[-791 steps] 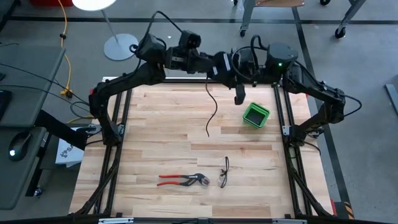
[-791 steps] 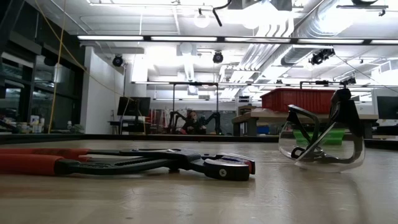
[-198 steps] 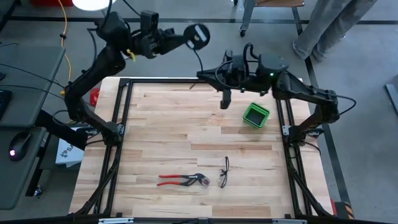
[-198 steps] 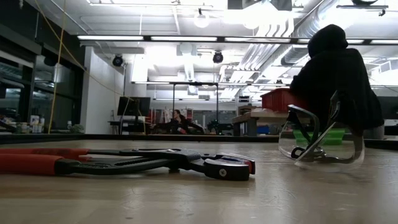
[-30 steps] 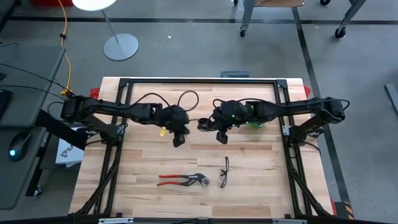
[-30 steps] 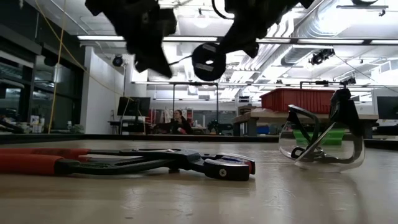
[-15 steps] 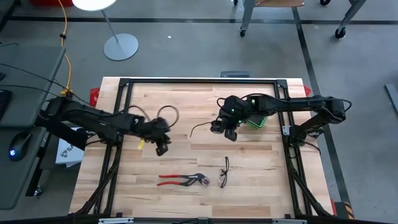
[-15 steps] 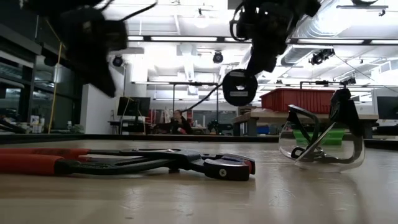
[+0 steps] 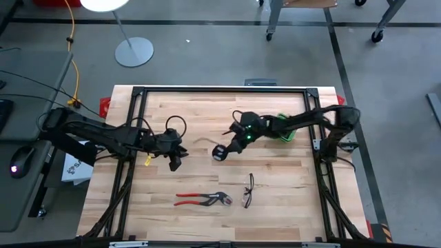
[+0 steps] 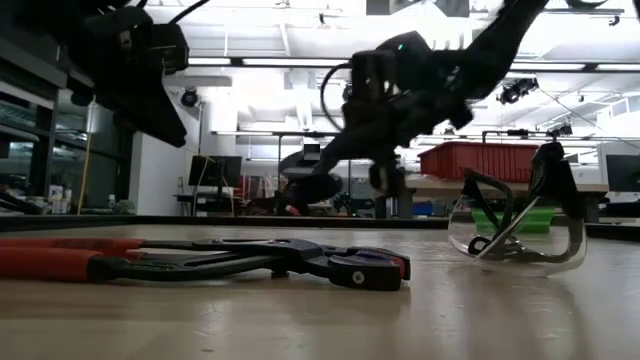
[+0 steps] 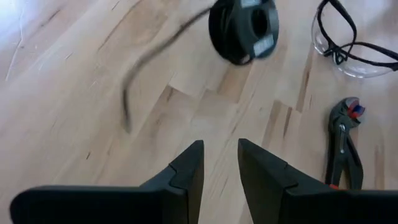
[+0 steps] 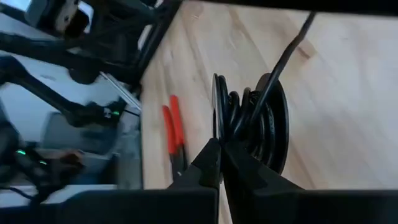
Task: Coil cords
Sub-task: Coil the black wire onto the black spool
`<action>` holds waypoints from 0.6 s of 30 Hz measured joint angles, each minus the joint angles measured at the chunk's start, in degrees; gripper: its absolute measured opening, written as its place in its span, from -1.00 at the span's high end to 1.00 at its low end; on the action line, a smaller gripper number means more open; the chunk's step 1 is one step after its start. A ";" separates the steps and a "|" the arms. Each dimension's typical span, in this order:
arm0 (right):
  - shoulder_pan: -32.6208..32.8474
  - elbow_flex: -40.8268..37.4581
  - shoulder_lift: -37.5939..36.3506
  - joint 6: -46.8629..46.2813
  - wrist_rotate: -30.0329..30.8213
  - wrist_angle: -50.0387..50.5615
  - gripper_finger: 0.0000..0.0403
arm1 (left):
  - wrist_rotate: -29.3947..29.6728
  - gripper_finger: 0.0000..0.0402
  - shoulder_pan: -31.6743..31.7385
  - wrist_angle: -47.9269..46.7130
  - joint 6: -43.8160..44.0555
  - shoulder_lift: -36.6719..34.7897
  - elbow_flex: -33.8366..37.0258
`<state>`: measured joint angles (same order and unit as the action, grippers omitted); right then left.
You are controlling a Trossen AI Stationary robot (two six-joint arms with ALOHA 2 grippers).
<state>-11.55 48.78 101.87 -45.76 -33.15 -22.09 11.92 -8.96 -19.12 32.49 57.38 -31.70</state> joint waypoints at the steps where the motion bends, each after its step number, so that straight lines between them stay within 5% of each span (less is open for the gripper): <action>1: -0.02 0.45 1.58 -1.32 -0.68 -1.96 1.00 | -0.34 0.54 0.13 0.08 -0.21 0.07 0.00; 18: -0.48 2.69 6.79 -5.76 2.79 0.13 0.90 | -2.74 0.54 0.38 -0.64 -1.66 0.12 0.02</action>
<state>-12.03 51.46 108.66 -51.52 -30.36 -21.96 9.18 -8.58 -19.77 30.83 57.49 -31.68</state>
